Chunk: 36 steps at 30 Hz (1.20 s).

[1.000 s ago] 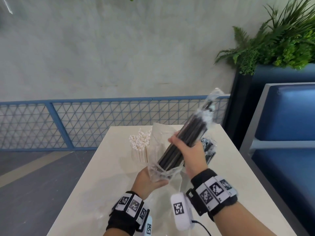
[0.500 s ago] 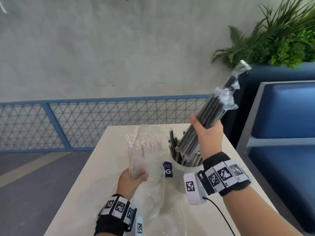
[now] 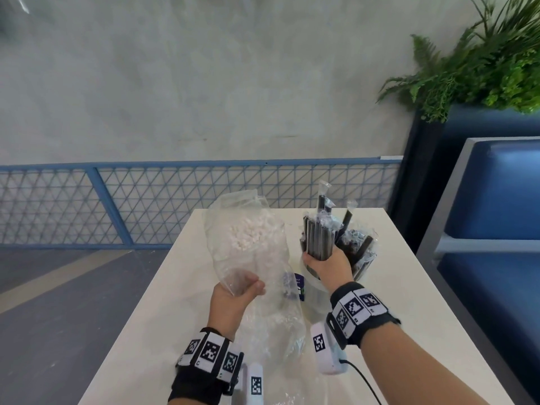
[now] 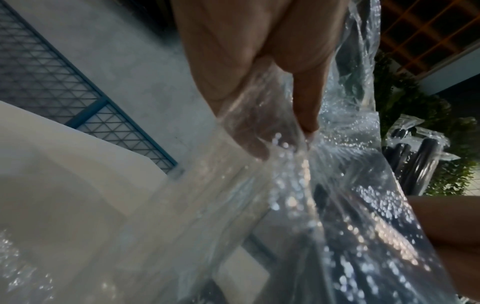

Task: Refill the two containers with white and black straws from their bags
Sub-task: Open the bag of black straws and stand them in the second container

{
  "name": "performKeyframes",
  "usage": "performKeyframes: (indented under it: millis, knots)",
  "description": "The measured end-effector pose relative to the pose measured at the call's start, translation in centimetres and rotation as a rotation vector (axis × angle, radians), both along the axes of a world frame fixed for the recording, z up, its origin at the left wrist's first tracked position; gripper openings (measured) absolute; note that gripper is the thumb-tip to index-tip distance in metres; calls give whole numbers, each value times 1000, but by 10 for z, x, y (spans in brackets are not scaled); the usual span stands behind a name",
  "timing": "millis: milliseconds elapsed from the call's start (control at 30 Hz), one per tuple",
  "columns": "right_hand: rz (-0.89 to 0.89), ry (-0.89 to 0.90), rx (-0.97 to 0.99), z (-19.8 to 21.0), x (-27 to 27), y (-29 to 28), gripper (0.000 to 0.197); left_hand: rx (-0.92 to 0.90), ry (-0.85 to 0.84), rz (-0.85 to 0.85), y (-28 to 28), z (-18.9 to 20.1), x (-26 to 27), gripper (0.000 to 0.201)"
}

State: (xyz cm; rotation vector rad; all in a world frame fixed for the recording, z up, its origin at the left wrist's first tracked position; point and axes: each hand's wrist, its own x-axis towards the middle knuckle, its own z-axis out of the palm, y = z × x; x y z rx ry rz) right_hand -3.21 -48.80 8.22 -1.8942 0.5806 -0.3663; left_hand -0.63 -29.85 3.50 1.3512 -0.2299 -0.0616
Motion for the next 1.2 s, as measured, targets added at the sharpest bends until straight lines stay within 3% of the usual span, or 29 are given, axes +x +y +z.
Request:
performKeyframes:
  millis: [100, 200, 300, 400, 467, 533, 633, 733, 800, 833, 867, 933, 1000, 1100, 1200]
  knots:
    - [-11, -18, -62, -4, -10, 4, 73, -29, 1, 7, 1, 4, -3, 10]
    - [42, -176, -108, -13, -31, 15, 99, -103, 32, 28, 3, 7, -8, 4]
    - [40, -364, -284, -31, -53, 23, 91, -169, 71, 76, 2, 6, -16, 18]
    - [-70, -553, -373, -56, -72, 23, 57, -208, 122, 109, 1, 4, -24, 35]
    - [-90, -484, -271, -70, -80, 19, 35, -233, 148, 130, 1, 1, -29, 42]
    - [-49, -269, -30, -82, -85, 14, 24, -242, 168, 160, 0, -3, -33, 47]
    - [97, 44, 429, -94, -92, 11, 33, -238, 221, 174, 0, -8, -40, 60]
    - [180, 102, 742, -97, -100, 18, 32, -256, 286, 165, 0, -12, -48, 62]
    - [157, 89, 718, -95, -104, 24, 24, -228, 308, 190, 0, -16, -54, 50]
    - [134, 77, 676, -96, -104, 25, 21, -176, 306, 237, 1, -19, -56, 44]
    - [113, 72, 635, -97, -105, 25, 17, -73, 276, 329, 5, -22, -57, 51]
    - [93, 92, 577, -100, -106, 21, 15, 189, 106, 537, 17, -28, -57, 85]
    - [96, 136, 539, -104, -107, 16, 14, 445, -119, 604, 30, -33, -54, 101]
    - [136, 198, 494, -110, -106, 11, 15, 863, -319, 592, 45, -38, -49, 86]
    - [180, 236, 429, -114, -105, 13, 16, 1005, -306, 592, 50, -29, -45, 52]
